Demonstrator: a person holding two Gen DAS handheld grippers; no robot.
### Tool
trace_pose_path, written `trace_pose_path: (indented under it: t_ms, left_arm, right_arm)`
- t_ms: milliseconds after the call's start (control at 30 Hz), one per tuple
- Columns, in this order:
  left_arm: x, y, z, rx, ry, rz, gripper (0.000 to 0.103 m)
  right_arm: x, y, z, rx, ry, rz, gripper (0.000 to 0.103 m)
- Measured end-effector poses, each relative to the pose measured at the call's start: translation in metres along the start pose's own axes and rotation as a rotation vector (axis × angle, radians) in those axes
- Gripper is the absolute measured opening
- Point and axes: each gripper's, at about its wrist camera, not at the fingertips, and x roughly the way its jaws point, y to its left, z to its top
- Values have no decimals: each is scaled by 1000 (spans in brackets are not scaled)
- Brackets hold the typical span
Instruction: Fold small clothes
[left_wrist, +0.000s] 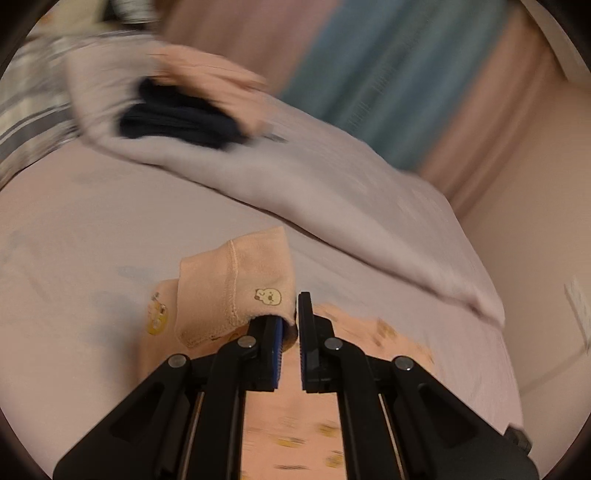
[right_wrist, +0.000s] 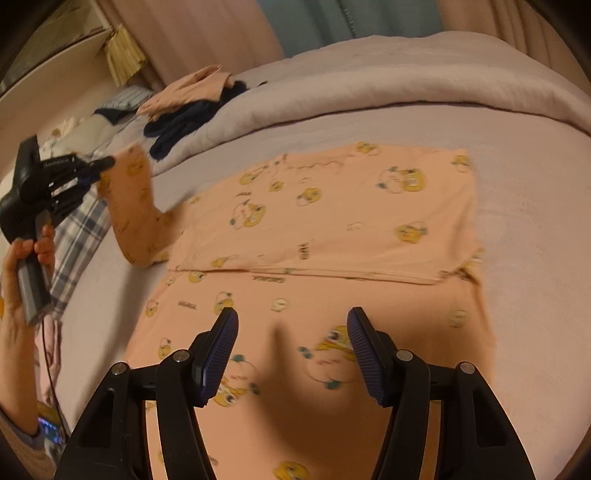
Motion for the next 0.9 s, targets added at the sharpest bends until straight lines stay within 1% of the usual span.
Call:
trace_pose_path:
  t_ms: [33,167,233,300,333,367,400,433,500,533,633,700,767,800,867,900]
  left_arm:
    - [11,-27,-10,50,30,-20,4]
    - [45,-99,-46,195,114,-59,4]
    - [68,-135,-70,277,185,-83,6]
    - [90,-163,-94,347,245,-88,17]
    - [100,-169,-103,373,277,-89,40]
    - [116,-180,-119,413,343,-74,63]
    - [126,-182,-128,431,368,-54,66]
    - [131,-183,-131,441,378,-54,63]
    - [133,-187,-140,460,401,-64,65]
    - [132,-184,-138,464,403,-70,65]
    - [109,-177,-125,480,362,-127,69]
    - [90,-166,-114,453,332,-190,77]
    - [71,-152,-104,418,309,-250,89]
    - [65,-147,-100,409,300,-261,90]
    - [56,-141,-92,401,272,-236,90]
    - [50,-138,-93,396,256,-222,90]
  right_arm:
    - [-3,-5,-1,14,-7,-4,61]
    - [-18,-31,-6,81,-34,-25,61]
    - [-24,-42,-9,108,-42,-36,61]
    - [-30,-52,-13,134,-48,-50,61]
    - [-33,-58,-15,148,-50,-60,61]
    - [-35,-63,-17,162,-50,-70,61]
    - [-36,-68,-17,173,-50,-76,61]
    - [-39,-73,-18,186,-52,-82,61]
    - [-43,-78,-20,200,-59,-90,61]
    - [-46,-81,-21,205,-63,-92,61]
    - [-48,-84,-19,218,-71,-86,61]
    - [-45,-84,-15,230,-77,-59,61]
    - [-41,-81,-11,235,-79,-25,61]
    - [-37,-78,-8,234,-79,-3,61]
    - [-28,-71,0,242,-77,24,61]
    - [-24,-69,3,244,-76,36,61]
